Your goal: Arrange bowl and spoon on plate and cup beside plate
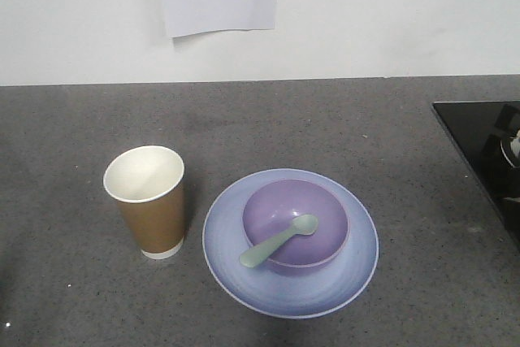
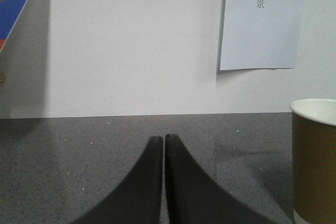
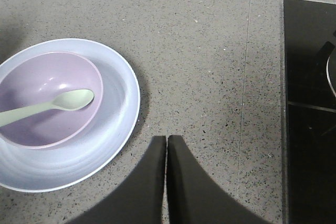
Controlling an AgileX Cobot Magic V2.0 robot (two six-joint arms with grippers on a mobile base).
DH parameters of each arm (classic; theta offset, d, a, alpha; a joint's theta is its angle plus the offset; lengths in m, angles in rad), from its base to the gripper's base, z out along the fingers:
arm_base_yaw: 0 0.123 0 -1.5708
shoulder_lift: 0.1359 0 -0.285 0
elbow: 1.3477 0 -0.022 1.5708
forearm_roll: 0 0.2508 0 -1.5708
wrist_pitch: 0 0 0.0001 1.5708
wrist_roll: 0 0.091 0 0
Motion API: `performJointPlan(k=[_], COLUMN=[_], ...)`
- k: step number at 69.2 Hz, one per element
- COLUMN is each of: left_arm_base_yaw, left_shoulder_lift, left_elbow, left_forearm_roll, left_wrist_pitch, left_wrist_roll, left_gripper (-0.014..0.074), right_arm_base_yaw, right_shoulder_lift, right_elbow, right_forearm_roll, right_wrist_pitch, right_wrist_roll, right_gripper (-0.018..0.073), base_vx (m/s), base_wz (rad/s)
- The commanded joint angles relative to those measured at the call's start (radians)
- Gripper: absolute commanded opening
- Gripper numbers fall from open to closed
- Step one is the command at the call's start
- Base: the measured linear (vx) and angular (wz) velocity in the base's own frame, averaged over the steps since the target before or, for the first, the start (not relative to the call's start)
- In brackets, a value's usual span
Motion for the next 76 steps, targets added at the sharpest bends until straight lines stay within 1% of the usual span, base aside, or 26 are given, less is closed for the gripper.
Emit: performJointPlan(k=[1,76], left_arm_base_yaw=[0.003,0.003], left_shoulder_lift=[-0.017,-0.016], left_elbow=[-0.008,-0.008], left_forearm_roll=[0.0,0.0], left_wrist_pitch=[-0.079,-0.08], left_wrist_roll=[0.001,0.001], left_gripper=[-0.0008,-0.0008], right_arm_base_yaw=[-0.003,-0.003], right_shoulder_lift=[-0.005,-0.005], right_elbow=[-0.024,-0.024], right_forearm_roll=[-0.01,-0.011], right_wrist_pitch=[-0.058,-0.058], right_wrist_roll=[0.0,0.0], right_gripper=[-0.0011,-0.0011], base_vx=[0.0,0.0], base_wz=[0.0,0.0])
